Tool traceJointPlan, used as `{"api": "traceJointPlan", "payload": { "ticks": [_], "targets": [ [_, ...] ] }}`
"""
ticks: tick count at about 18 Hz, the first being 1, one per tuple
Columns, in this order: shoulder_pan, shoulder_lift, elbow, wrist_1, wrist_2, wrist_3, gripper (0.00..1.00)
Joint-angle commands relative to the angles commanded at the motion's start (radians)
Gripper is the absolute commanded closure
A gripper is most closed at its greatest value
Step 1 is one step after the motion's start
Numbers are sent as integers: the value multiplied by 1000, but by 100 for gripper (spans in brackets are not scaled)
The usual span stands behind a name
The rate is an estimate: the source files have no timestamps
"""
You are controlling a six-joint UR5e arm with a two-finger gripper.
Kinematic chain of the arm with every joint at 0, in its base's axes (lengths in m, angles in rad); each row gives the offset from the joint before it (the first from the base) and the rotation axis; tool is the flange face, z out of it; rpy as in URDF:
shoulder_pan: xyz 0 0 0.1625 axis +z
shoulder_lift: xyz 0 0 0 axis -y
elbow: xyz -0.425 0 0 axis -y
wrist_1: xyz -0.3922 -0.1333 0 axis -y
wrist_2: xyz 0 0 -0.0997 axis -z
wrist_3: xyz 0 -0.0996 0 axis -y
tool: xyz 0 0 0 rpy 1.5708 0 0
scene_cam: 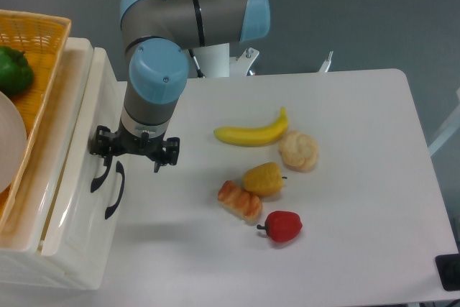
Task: Slide the top white drawer open
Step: 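Pull the handle outward, sliding the upper drawer out of the cabinet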
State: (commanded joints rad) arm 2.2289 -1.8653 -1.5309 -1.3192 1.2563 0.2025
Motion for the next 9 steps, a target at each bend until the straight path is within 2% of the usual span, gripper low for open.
{"api": "traceJointPlan", "payload": {
  "ticks": [9],
  "targets": [
    [51, 5, 9, -3, 6, 11, 0]
  ]
}}
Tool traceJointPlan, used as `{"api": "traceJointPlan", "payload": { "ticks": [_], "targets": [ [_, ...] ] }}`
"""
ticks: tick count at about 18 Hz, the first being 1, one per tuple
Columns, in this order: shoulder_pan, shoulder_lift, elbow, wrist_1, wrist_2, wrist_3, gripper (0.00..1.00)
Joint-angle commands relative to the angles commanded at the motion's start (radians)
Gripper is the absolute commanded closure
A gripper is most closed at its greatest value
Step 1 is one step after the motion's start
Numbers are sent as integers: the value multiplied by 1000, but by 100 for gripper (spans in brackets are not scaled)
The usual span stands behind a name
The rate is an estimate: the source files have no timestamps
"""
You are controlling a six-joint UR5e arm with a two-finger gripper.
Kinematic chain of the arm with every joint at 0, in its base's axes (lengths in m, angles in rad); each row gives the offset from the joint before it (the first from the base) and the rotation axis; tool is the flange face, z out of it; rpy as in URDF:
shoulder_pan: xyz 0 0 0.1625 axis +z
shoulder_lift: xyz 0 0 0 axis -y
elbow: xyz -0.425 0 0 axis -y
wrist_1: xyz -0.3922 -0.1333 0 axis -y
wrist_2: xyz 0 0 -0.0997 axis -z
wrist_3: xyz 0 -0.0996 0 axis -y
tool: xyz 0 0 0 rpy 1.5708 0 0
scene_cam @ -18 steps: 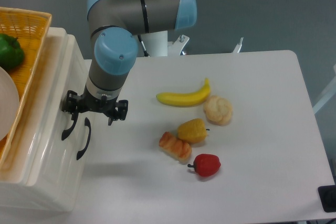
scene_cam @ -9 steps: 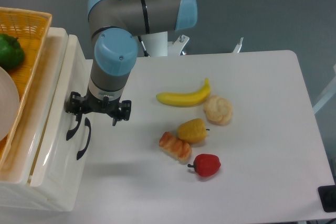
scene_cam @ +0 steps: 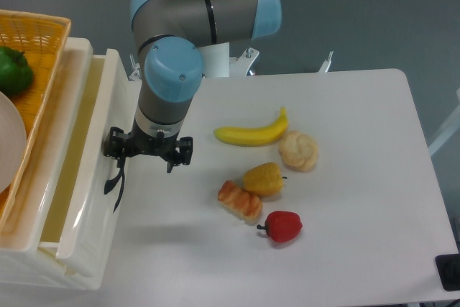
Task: Slide the top white drawer open
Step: 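Pull the handle outward, sliding the upper drawer out of the cabinet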
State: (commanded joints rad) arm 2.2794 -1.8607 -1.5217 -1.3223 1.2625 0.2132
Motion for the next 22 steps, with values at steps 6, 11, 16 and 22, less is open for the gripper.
{"api": "traceJointPlan", "payload": {
  "ticks": [6, 11, 16, 22],
  "targets": [
    [31, 0, 2, 0, 0, 49, 0],
    [51, 2, 2, 2, 0, 95, 0],
    [83, 3, 2, 0, 0, 144, 0],
    [112, 5, 2, 0, 0, 224, 0]
  ]
}}
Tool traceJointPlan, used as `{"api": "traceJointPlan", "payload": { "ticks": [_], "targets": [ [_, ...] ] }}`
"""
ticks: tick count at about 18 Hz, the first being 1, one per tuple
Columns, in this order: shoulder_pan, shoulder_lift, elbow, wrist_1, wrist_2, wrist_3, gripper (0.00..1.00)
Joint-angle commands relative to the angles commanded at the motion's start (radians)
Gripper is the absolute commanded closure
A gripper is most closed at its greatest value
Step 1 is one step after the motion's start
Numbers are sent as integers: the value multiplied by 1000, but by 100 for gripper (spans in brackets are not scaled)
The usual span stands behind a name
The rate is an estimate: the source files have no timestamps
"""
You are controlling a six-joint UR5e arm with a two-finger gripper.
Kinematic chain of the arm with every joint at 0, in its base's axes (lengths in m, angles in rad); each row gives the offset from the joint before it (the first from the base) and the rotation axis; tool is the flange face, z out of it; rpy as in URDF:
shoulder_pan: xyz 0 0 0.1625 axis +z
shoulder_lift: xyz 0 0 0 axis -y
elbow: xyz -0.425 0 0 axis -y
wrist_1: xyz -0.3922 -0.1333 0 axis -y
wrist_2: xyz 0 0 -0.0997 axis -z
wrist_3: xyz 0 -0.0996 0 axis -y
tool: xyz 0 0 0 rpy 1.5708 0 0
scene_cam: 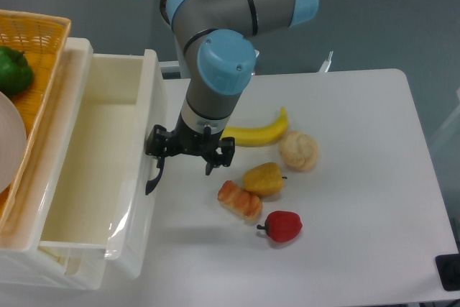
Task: Slide the top white drawer open
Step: 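Pull the handle outward, sliding the upper drawer out of the cabinet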
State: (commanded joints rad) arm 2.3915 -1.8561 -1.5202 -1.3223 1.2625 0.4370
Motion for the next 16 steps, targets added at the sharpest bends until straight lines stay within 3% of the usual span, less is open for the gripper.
{"api": "traceJointPlan", "payload": {
  "ticks": [16],
  "targets": [
    [72, 3, 2, -15, 37, 158, 0]
  ]
}}
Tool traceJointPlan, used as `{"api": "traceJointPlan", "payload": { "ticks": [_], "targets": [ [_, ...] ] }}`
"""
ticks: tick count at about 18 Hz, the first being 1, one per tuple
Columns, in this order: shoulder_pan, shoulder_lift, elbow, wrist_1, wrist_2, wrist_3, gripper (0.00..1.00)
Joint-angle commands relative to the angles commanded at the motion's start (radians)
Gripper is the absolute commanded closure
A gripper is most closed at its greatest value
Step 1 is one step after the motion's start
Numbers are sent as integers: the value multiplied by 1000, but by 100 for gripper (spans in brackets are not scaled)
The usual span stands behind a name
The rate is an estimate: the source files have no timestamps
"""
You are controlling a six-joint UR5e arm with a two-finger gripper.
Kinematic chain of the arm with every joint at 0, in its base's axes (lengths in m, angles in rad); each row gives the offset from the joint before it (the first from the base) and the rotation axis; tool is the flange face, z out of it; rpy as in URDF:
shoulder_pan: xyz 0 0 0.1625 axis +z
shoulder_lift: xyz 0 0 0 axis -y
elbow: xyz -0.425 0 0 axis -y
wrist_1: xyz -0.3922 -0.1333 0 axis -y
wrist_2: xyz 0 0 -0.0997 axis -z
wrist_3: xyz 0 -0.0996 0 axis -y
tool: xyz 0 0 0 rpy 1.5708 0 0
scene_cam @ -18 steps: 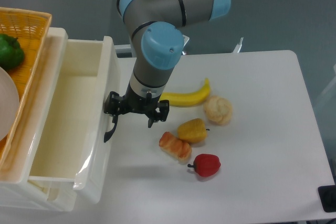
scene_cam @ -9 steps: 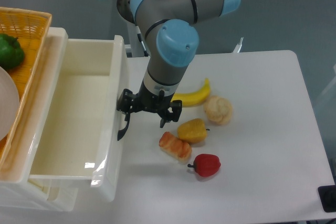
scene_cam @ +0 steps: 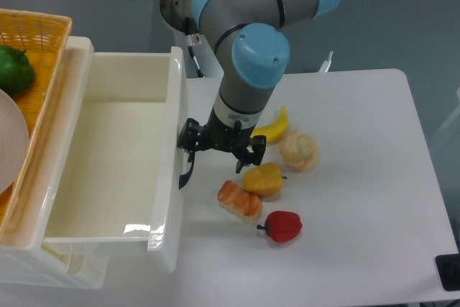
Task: Slide the top white drawer open
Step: 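Pull the handle outward, sliding the upper drawer out of the cabinet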
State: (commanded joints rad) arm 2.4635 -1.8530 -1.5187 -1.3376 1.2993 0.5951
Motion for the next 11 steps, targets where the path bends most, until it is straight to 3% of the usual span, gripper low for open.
{"api": "traceJointPlan", "payload": {
  "ticks": [11],
  "targets": [
    [28, 0, 2, -6, -6, 17, 0]
  ]
}}
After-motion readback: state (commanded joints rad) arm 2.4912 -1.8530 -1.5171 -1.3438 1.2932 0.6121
